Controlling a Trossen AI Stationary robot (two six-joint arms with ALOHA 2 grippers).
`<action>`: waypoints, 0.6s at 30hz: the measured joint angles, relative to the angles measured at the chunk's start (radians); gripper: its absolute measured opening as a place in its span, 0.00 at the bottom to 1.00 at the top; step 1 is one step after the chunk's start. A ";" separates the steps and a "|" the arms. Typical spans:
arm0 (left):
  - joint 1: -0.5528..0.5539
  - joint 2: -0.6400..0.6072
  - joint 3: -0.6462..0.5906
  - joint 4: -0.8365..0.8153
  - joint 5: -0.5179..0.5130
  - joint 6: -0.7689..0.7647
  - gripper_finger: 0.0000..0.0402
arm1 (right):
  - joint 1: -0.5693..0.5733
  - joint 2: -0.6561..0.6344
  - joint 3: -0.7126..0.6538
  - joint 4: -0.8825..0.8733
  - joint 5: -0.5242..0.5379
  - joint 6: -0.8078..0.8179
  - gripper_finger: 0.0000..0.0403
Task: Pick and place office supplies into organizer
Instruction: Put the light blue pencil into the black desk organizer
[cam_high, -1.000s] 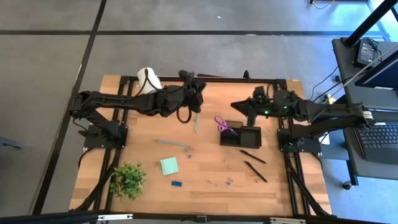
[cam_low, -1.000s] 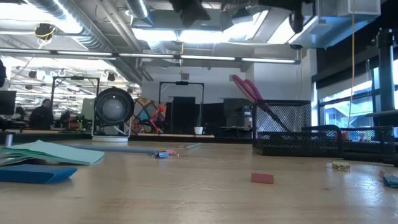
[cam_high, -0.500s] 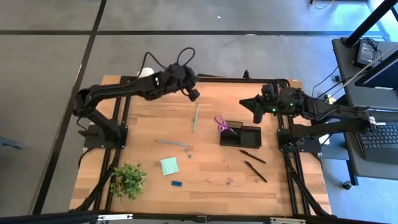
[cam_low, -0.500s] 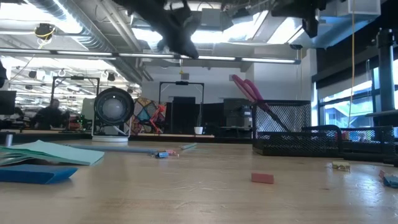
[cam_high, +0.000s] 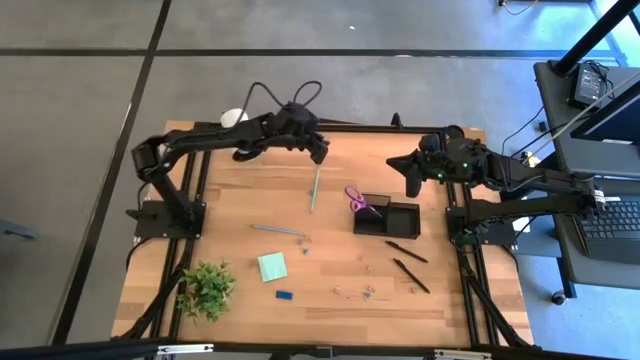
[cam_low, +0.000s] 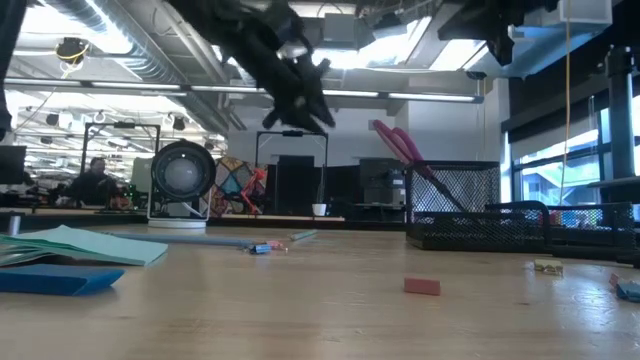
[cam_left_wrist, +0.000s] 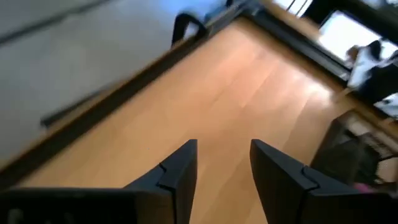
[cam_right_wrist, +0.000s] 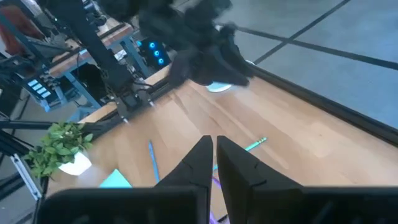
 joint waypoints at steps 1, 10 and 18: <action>0.000 0.025 0.020 -0.036 0.000 -0.019 0.35 | 0.000 0.000 0.000 -0.005 0.000 -0.001 0.07; -0.001 0.271 0.302 -0.428 -0.065 -0.076 0.35 | 0.000 0.000 0.000 -0.036 -0.001 -0.021 0.07; 0.000 0.354 0.384 -0.540 -0.061 -0.232 0.35 | 0.000 0.000 0.000 -0.056 -0.001 -0.021 0.07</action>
